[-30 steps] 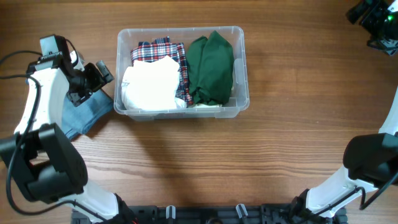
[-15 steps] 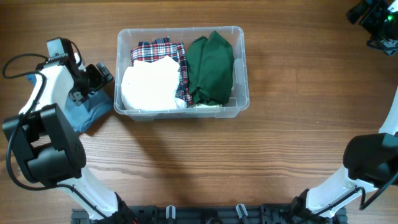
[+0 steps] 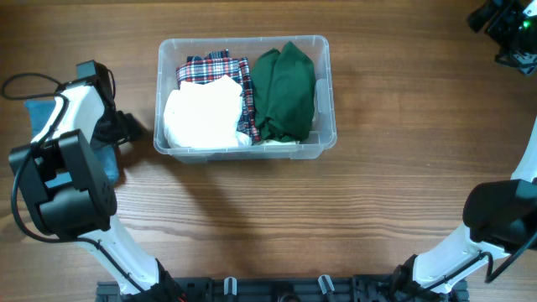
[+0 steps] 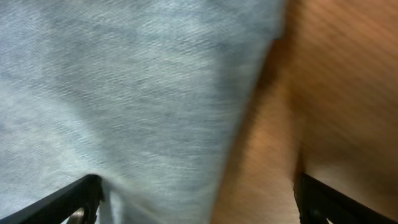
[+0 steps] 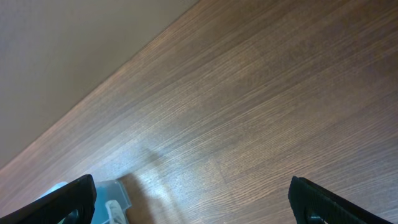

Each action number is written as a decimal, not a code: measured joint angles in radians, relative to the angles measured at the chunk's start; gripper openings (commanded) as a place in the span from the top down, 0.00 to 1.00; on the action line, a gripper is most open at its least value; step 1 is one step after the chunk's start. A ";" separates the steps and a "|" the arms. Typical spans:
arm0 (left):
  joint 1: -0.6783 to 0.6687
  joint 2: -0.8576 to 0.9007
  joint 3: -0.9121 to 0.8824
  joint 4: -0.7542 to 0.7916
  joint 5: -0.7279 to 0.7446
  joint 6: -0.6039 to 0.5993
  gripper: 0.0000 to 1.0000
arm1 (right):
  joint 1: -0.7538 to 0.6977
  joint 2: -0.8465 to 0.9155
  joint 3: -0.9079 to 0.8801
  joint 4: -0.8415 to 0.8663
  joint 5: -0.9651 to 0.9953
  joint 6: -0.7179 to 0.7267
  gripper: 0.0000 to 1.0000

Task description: Pack container

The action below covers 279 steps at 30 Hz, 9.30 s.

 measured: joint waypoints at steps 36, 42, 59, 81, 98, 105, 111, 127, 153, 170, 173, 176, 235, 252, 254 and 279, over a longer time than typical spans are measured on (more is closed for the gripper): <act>0.027 0.011 0.004 0.027 -0.173 0.039 0.96 | 0.000 0.000 0.000 0.000 0.000 0.000 0.00; 0.040 0.030 0.212 -0.175 0.055 0.035 0.96 | 0.000 0.000 0.000 0.000 0.000 0.000 0.00; -0.025 -0.099 0.478 -0.337 0.307 0.035 0.96 | 0.000 0.000 0.000 0.000 0.000 0.000 0.00; -0.257 -0.402 0.480 -0.232 0.527 0.035 0.96 | 0.000 0.000 0.000 0.000 0.000 0.000 0.00; -0.674 -0.402 0.480 -0.249 0.411 0.004 0.96 | 0.000 0.000 0.000 0.000 0.000 0.000 0.00; -0.675 -0.402 0.480 -0.261 0.177 -0.015 0.96 | 0.000 0.000 0.000 0.000 0.000 0.000 0.00; -0.719 -0.402 0.480 -0.220 -0.002 -0.018 0.96 | 0.000 0.000 0.000 0.000 0.000 0.000 0.00; -0.916 -0.188 0.483 -0.195 -0.195 -0.098 0.96 | 0.000 0.000 0.000 0.000 0.000 0.000 0.00; -0.924 -0.051 0.487 0.074 0.098 -0.134 0.40 | 0.000 0.000 0.000 0.000 0.000 0.000 0.00; -0.705 -0.056 0.494 0.219 0.225 0.020 0.47 | 0.000 0.000 0.000 0.000 0.000 0.000 0.00; -0.701 -0.056 0.494 0.221 0.282 0.022 0.47 | 0.000 0.000 0.000 0.000 0.000 0.000 0.00; -0.721 -0.056 0.494 0.222 0.306 0.022 0.47 | 0.000 0.000 0.000 0.000 0.000 0.000 0.00; -0.726 0.075 0.511 -0.169 0.386 0.133 0.68 | 0.000 0.000 0.000 0.000 0.000 0.000 0.00; -0.723 0.048 0.511 -0.295 0.640 0.083 0.89 | 0.000 0.000 0.000 0.000 0.000 0.000 0.00; -0.721 0.043 0.511 -0.316 0.649 0.082 0.90 | 0.000 0.000 0.000 0.000 0.000 0.000 0.00; -0.733 0.034 0.416 -0.277 0.590 0.077 0.31 | 0.000 0.000 0.000 0.000 0.000 0.000 0.00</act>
